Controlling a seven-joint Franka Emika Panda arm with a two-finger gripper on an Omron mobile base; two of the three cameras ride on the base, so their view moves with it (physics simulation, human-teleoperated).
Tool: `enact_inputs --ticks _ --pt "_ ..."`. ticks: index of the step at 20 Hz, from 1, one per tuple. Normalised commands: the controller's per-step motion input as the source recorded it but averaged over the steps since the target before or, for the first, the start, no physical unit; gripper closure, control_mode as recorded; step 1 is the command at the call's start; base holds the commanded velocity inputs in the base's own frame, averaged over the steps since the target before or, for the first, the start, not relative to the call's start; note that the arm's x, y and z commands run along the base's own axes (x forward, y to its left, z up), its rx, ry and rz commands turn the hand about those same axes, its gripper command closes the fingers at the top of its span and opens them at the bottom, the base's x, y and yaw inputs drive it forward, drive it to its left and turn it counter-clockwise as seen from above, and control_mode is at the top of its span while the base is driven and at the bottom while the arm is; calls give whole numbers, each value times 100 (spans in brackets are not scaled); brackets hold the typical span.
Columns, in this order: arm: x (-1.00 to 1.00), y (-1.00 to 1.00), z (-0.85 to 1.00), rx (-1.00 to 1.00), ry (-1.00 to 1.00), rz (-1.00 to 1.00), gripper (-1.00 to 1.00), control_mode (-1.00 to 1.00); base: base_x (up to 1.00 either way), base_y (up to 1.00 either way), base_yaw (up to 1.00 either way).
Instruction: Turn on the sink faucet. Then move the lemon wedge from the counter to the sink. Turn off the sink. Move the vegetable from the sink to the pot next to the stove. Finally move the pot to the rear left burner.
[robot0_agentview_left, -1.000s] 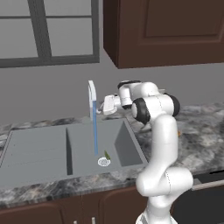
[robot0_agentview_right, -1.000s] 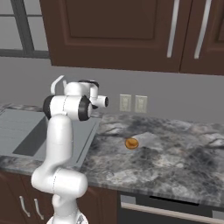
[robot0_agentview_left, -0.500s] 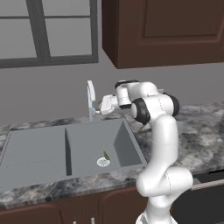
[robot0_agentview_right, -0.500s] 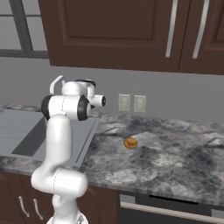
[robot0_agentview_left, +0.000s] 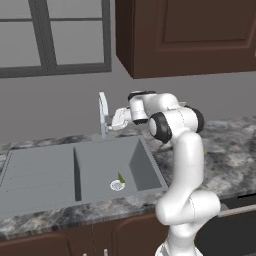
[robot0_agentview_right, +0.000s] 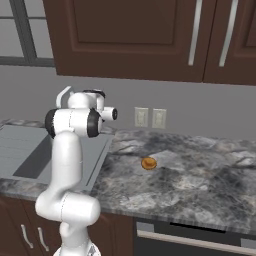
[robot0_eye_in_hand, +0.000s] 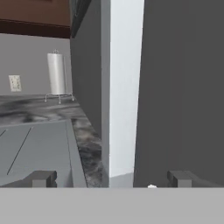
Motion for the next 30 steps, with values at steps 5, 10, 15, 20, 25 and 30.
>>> enact_inputs --ticks 5,10,15,20,25,30 --pt "0 -19 -6 0 -9 3 -100 -100 0 0 0" --pt "0 -29 -2 1 -9 2 -100 -100 0 0 0" --pt "-1 -31 0 1 -8 0 -100 -100 0 0 0" --pt "-24 -22 0 1 -8 0 -100 -100 0 0 0" --pt "-63 -1 0 1 -7 0 -100 -100 0 0 0" --pt "-70 0 9 0 -3 -1 -100 -100 0 0 0"
